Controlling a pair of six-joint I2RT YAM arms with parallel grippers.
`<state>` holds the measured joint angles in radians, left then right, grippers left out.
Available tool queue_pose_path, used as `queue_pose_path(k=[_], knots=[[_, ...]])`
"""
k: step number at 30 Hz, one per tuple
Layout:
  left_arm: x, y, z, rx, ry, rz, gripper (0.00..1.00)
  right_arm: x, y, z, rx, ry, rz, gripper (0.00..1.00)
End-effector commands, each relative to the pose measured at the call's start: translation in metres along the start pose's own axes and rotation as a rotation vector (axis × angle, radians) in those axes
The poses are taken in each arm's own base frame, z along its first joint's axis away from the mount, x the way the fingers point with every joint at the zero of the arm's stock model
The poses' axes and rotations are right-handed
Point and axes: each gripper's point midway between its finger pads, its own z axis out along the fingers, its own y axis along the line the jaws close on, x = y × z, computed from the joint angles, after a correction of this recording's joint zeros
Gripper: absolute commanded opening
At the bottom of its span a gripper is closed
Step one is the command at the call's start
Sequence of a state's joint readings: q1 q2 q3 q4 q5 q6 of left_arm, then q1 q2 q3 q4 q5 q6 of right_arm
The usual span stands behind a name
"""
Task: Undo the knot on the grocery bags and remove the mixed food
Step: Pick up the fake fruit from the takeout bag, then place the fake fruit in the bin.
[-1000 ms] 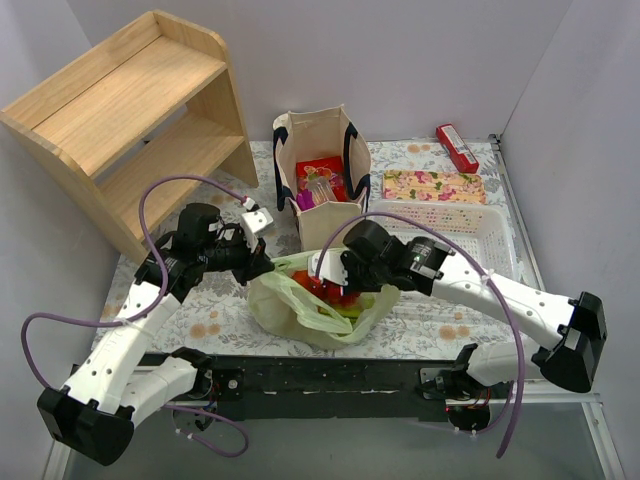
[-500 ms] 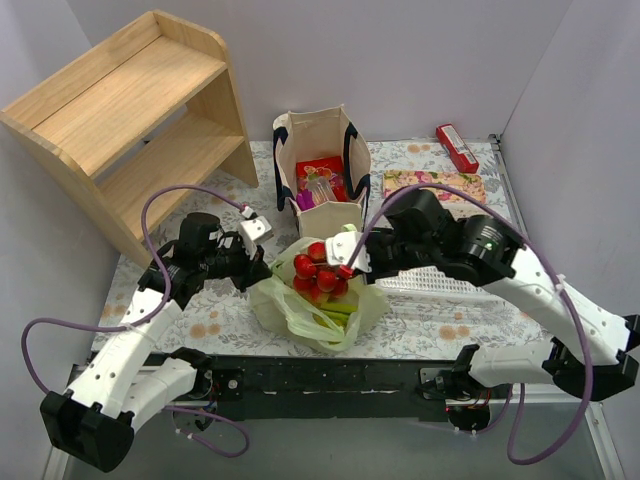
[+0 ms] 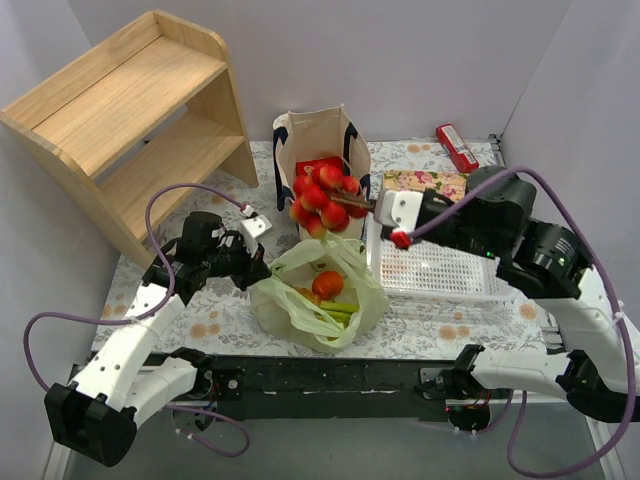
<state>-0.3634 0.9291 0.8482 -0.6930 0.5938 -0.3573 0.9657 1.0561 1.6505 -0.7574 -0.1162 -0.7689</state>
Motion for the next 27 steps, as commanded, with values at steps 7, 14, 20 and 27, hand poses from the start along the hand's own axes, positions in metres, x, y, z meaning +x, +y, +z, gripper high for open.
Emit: queue_pose_path(k=[7, 14, 20, 27], knots=[[-0.019, 0.025, -0.001, -0.068, -0.046, 0.037, 0.00, 0.068, -0.100, -0.067, 0.657, 0.226, 0.175, 0.01], [-0.014, 0.033, -0.010, -0.091, -0.067, -0.019, 0.00, 0.202, -0.006, -0.085, 0.540, 0.680, 0.347, 0.01], [-0.014, 0.030, -0.014, -0.084, -0.078, -0.029, 0.00, 0.248, 0.023, -0.108, 0.540, 0.825, 0.448, 0.01], [-0.017, 0.028, -0.016, -0.083, -0.095, -0.010, 0.00, 0.297, 0.030, -0.130, 0.556, 1.050, 0.465, 0.01]])
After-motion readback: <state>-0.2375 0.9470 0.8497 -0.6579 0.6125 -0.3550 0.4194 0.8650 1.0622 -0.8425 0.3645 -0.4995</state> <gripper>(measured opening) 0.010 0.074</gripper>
